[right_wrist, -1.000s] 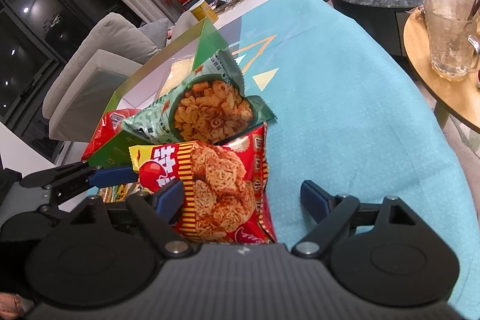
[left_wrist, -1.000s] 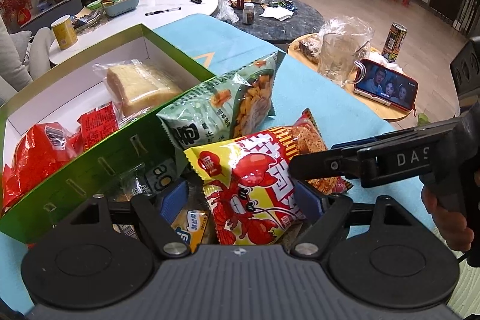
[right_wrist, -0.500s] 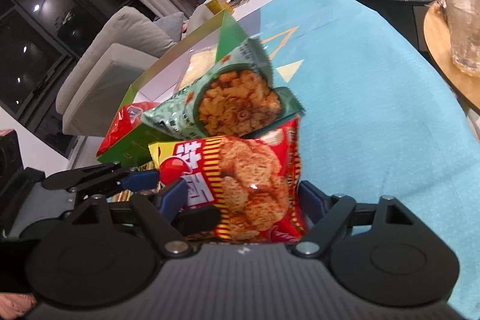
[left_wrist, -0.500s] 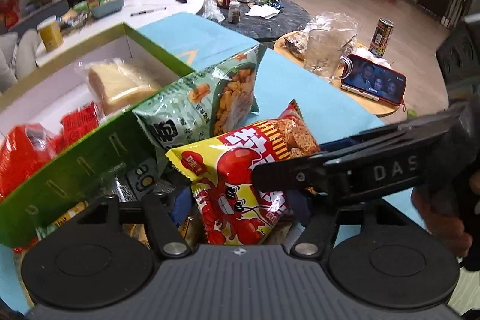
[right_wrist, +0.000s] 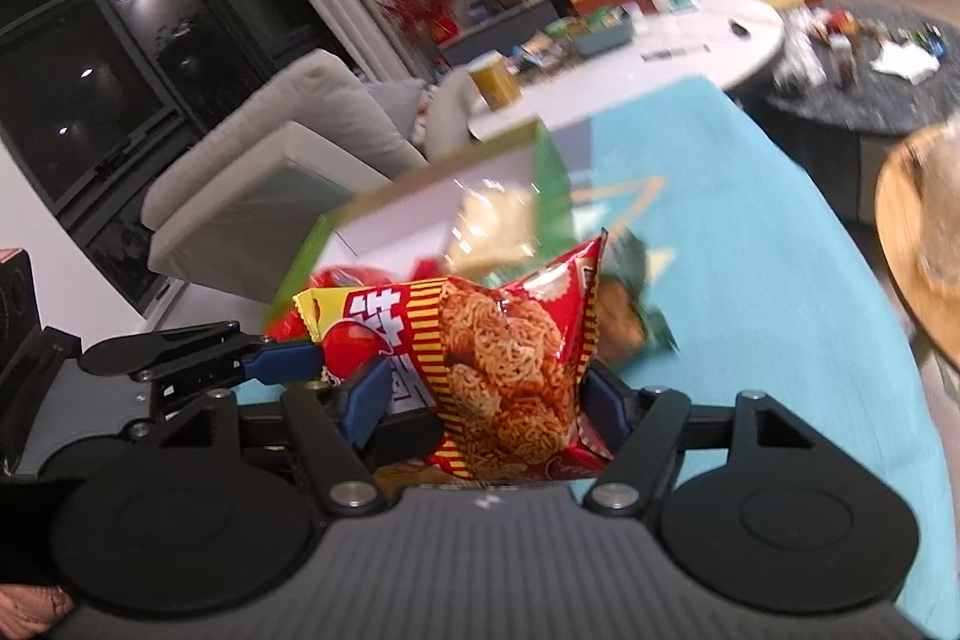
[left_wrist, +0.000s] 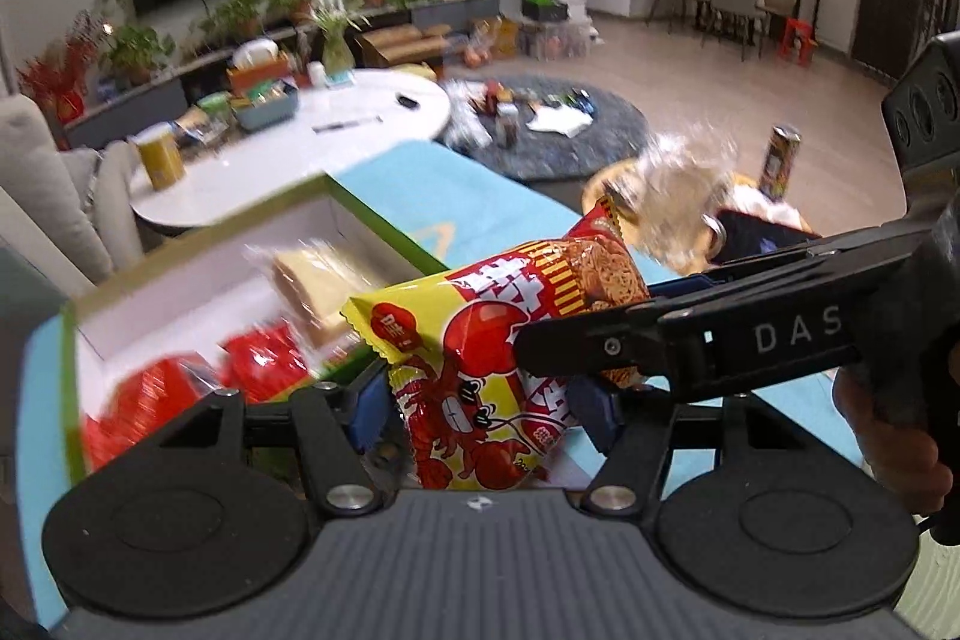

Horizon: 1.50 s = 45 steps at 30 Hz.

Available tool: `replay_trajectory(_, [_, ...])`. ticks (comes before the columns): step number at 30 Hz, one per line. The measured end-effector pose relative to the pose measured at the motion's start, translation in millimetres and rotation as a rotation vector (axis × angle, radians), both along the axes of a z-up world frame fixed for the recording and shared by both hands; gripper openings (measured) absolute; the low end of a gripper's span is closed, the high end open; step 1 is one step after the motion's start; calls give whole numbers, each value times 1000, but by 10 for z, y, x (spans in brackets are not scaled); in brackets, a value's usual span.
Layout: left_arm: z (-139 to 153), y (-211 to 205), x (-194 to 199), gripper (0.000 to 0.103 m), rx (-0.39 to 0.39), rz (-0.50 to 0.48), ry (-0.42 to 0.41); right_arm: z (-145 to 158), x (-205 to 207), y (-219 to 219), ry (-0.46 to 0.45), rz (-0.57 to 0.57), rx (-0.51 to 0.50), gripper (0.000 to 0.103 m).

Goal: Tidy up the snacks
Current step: 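Carry the red-yellow snack bag over the box, lower it, open right gripper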

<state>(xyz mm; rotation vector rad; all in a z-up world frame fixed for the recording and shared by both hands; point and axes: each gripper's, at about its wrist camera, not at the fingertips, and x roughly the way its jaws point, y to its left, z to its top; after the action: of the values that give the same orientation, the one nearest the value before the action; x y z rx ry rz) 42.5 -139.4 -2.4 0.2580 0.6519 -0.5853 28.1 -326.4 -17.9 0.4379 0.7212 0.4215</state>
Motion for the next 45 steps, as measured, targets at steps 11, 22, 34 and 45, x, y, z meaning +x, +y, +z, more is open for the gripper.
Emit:
replay_trajectory(11, [311, 269, 320, 60, -13, 94, -90, 314, 394, 296, -96, 58, -21, 69])
replay_trajectory(22, [369, 506, 816, 61, -20, 170, -93, 393, 873, 560, -96, 96, -19, 69])
replay_trajectory(34, [163, 554, 1289, 61, -27, 186, -41, 241, 1258, 630, -44, 98, -25, 69])
replay_trajectory(45, [-42, 554, 1608, 61, -32, 198, 13, 52, 1536, 647, 8, 94, -29, 69])
